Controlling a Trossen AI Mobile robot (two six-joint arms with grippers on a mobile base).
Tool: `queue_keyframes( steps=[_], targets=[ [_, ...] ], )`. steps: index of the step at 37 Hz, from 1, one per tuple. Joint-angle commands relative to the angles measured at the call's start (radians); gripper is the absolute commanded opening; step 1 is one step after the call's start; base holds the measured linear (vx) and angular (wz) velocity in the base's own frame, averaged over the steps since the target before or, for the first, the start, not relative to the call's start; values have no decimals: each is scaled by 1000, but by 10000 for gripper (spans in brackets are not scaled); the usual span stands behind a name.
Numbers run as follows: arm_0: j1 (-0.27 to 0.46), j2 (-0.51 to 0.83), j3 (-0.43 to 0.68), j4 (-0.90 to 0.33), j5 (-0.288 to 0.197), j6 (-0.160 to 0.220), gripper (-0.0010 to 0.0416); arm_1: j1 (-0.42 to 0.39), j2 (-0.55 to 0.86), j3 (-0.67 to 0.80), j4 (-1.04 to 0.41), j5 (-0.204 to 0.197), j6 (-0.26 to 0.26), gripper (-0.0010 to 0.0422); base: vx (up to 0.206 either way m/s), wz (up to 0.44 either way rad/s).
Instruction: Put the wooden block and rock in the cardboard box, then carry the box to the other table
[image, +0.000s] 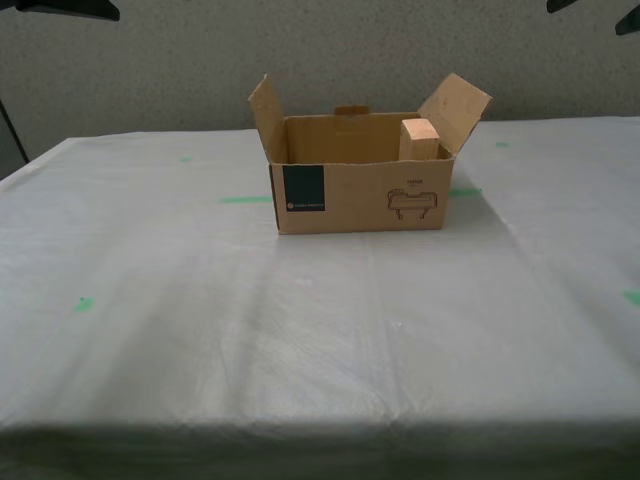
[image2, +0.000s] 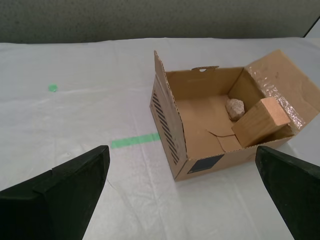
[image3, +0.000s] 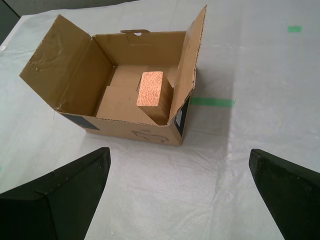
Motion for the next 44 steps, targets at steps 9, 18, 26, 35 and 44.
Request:
queue_keyframes(
  steps=[9, 18, 26, 35, 44],
  targets=[
    [1, -2, 15, 19, 4, 3, 387, 0, 0, -63, 78, -1, 8, 400, 0, 0],
    [0, -2, 16, 16, 4, 3, 387, 0, 0, -69, 75, -1, 7, 400, 0, 0],
    [0, -2, 16, 17, 4, 3, 387, 0, 0, -69, 76, -2, 7, 400, 0, 0],
    [0, -2, 16, 17, 4, 3, 387, 1, 0, -69, 76, -2, 7, 400, 0, 0],
    [0, -2, 16, 17, 4, 3, 387, 0, 0, -69, 76, -2, 7, 400, 0, 0]
  ],
)
